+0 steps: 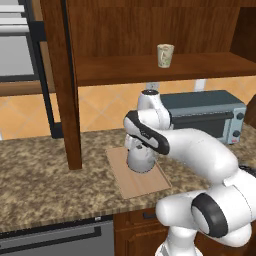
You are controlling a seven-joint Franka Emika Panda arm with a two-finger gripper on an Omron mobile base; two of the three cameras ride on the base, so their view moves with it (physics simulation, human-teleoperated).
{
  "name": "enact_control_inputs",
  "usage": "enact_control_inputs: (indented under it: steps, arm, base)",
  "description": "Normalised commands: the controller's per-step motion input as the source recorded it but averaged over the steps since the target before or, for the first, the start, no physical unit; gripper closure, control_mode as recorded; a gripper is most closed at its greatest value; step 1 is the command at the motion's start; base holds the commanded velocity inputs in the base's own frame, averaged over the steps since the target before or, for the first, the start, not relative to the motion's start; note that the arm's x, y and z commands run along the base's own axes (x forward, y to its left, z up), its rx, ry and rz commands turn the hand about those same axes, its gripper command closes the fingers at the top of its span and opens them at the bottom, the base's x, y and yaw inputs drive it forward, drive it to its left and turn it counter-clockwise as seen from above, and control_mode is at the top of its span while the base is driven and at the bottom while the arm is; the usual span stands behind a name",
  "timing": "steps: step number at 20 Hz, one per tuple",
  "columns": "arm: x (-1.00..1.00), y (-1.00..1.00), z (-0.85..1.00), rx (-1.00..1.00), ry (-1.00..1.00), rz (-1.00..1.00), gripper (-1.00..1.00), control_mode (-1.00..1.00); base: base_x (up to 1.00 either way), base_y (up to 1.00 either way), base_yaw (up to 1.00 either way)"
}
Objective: Pick the kettle from the counter and place it on the tray. Then pick the mug from the cabinet and place it on the tray. Then close the cabinet doors.
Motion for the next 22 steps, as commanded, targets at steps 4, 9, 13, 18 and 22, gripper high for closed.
enact_control_inputs:
  steps: [4, 9, 13, 18, 22]
  arm:
    - [0.78, 0.11, -0.27, 0.0, 0.0, 0.0, 1.0, -1.0]
    - [0.51, 0.01, -0.25, 0.0, 0.0, 0.0, 1.0, -1.0]
    - [0.03, 0.0, 0.0, 0.0, 0.0, 0.0, 1.0, -1.0]
    - [0.02, 0.05, -0.15, 0.0, 0.0, 0.0, 1.0, -1.0]
    - [0.06, 0.11, -0.45, 0.0, 0.0, 0.0, 1.0, -1.0]
  base:
    - [0.0, 0.0, 0.0]
    - [0.0, 0.0, 0.0]
    - [0.0, 0.0, 0.0]
    - [0.0, 0.0, 0.0]
    - [0.0, 0.0, 0.0]
